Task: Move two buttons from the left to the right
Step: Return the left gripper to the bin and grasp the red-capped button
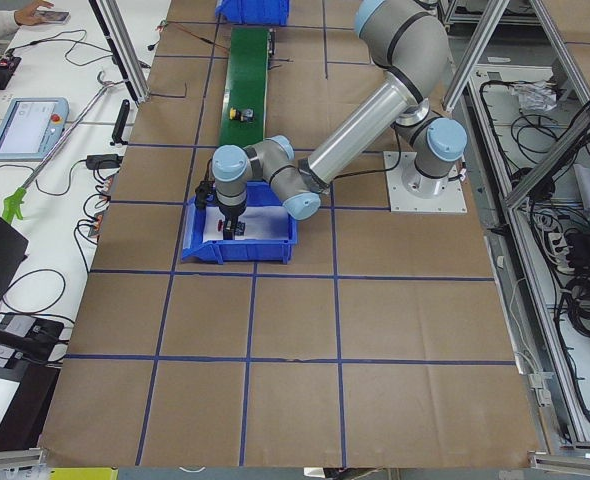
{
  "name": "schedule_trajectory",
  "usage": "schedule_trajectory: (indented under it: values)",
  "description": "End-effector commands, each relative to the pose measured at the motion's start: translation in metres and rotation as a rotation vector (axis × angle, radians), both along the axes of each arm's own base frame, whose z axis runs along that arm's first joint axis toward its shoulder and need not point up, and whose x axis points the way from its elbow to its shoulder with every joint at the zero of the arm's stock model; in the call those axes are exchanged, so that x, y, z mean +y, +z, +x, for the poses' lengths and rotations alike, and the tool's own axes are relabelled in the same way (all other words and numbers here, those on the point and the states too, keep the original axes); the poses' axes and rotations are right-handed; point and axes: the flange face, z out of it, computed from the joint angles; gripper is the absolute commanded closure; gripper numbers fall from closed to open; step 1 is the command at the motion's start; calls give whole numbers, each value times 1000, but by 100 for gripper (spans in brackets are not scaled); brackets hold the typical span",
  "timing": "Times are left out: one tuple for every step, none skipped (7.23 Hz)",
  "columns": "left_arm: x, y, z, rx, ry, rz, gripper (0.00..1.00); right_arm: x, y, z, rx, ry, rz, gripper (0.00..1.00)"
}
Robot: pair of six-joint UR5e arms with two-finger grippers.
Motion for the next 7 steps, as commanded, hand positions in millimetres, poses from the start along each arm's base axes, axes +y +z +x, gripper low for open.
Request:
schedule_trajectory:
  values:
    - [-2, -6, 1, 1, 1, -2, 5, 0, 0, 0, 0, 2, 0, 0]
    - [-2, -6, 1, -2, 6, 0, 27, 0, 0, 0, 0, 2, 0, 0]
    - [-5, -4, 3, -5, 15, -5, 60, 0, 0, 0, -1, 2, 0, 0]
    - [-8, 1, 4, -9, 14, -11, 79, 0, 0, 0, -1, 1, 0, 0]
    - [-8, 3, 3, -8, 12, -10, 95, 0, 0, 0, -1, 1, 0, 0]
    - [-8, 20, -2, -20, 6, -29, 100, 0, 0, 0, 0, 1, 0, 0]
    - [-10, 50, -3, -39, -2, -61, 100, 0, 0, 0, 0, 1, 0, 0]
